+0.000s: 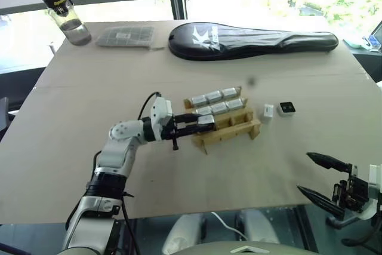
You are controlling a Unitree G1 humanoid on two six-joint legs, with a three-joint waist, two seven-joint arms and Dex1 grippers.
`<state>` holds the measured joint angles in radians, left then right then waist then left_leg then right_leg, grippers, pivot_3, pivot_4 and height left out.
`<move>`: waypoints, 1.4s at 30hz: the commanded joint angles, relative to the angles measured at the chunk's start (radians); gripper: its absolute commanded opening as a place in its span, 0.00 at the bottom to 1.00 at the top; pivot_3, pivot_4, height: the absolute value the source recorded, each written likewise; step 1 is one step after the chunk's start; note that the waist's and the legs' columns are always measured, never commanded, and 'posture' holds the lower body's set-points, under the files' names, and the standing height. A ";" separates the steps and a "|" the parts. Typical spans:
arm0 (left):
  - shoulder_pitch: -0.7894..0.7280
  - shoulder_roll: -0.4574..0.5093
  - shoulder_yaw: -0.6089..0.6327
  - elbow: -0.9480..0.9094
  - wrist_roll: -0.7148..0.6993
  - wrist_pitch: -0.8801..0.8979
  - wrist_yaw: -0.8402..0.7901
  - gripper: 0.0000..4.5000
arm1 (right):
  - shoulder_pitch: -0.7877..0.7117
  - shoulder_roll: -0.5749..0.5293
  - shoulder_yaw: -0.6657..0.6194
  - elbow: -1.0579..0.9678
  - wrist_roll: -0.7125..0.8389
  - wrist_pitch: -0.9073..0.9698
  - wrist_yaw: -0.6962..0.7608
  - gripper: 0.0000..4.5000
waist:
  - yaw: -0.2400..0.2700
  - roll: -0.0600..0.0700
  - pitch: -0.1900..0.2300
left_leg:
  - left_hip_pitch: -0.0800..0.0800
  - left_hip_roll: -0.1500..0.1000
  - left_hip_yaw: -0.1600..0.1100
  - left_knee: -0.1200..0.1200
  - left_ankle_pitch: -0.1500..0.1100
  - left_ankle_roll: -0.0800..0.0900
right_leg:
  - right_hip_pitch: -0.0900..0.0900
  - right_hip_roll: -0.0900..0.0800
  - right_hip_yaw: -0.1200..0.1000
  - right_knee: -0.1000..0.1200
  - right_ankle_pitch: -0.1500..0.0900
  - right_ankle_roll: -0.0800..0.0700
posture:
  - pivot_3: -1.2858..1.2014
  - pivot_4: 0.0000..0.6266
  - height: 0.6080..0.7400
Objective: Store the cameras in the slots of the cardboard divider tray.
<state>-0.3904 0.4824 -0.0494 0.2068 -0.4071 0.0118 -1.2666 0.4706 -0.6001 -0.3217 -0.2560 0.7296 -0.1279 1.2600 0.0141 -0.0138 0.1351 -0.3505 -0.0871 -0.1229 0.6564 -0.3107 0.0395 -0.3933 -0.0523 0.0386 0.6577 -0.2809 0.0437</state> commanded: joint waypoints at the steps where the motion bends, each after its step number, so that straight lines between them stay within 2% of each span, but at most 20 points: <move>1: 0.003 -0.008 0.000 -0.010 0.004 -0.012 0.003 0.17 | -0.007 0.000 -0.026 -0.025 0.008 0.005 0.000 0.99 | 0.000 0.000 0.000 | 0.000 0.000 0.000 0.000 0.000 0.000 | 0.000 0.000 0.000 0.000 0.000 0.000 | 0.52 0.24 1.00; 19: 0.059 0.003 -0.017 -0.068 0.056 0.067 0.092 0.17 | -0.028 0.006 -0.025 -0.025 0.005 0.023 -0.008 0.99 | -0.002 0.000 0.000 | 0.000 0.000 0.000 0.001 0.000 0.000 | 0.000 0.000 0.000 0.001 0.000 0.000 | 0.52 0.24 1.00; 21: 0.062 0.009 -0.018 -0.074 0.059 0.085 0.105 0.40 | -0.030 0.007 -0.025 -0.022 0.004 0.023 -0.007 1.00 | -0.002 0.000 0.000 | 0.000 0.000 0.000 0.001 0.000 0.000 | 0.000 0.000 0.000 0.001 0.000 0.000 | 0.52 0.24 1.00; 23: 0.064 0.024 -0.027 -0.095 0.040 0.121 0.078 0.52 | -0.033 0.005 -0.024 -0.019 -0.001 0.023 -0.009 1.00 | -0.001 0.000 0.000 | 0.000 0.000 0.000 0.001 0.000 0.000 | 0.000 0.000 0.001 0.001 0.000 0.000 | 0.52 0.24 1.00; 25: 0.067 0.031 -0.026 -0.121 0.013 0.153 0.058 0.73 | -0.039 0.005 -0.025 -0.014 -0.012 0.022 -0.017 1.00 | -0.001 0.000 -0.001 | 0.000 0.000 0.000 0.001 0.000 0.000 | 0.000 0.000 0.000 0.001 0.000 0.000 | 0.52 0.24 1.00; 26: 0.067 0.036 -0.022 -0.135 -0.001 0.175 0.054 0.80 | -0.042 0.006 -0.025 -0.010 -0.018 0.021 -0.022 1.00 | 0.000 0.000 -0.001 | 0.000 0.000 0.000 0.002 0.000 0.000 | 0.000 0.000 0.000 0.002 0.000 0.000 | 0.52 0.24 1.00; 34: 0.048 0.119 0.052 -0.299 -0.099 0.329 0.075 0.80 | -0.127 0.022 -0.005 0.049 -0.120 0.025 -0.141 1.00 | -0.001 0.000 0.000 | 0.000 0.000 0.000 0.002 0.000 0.000 | 0.000 0.000 0.000 0.002 0.000 0.000 | 0.52 0.24 1.00; 38: 0.036 0.195 0.115 -0.422 -0.219 0.485 0.080 0.80 | -0.234 0.101 0.015 0.048 -0.216 0.063 -0.369 1.00 | -0.005 0.000 0.000 | 0.000 0.000 0.000 0.002 0.000 0.000 | 0.000 0.000 0.000 0.003 0.000 0.000 | 0.52 0.24 1.00; 42: 0.030 0.294 0.182 -0.512 -0.347 0.640 0.075 0.80 | -0.351 0.117 0.033 0.090 -0.355 0.183 -0.597 1.00 | -0.006 0.001 0.000 | 0.000 0.000 0.000 0.003 0.000 0.000 | -0.002 0.000 0.001 0.003 0.000 0.000 | 0.52 0.24 1.00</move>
<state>-0.3534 0.7345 0.0788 -0.2396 -0.6827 0.5864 -1.1908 0.1536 -0.4822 -0.2759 -0.1726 0.4168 0.0091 0.7592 0.0082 -0.0133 0.1347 -0.3505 -0.0875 -0.1223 0.6590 -0.3108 0.0395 -0.3953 -0.0522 0.0396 0.6608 -0.2809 0.0436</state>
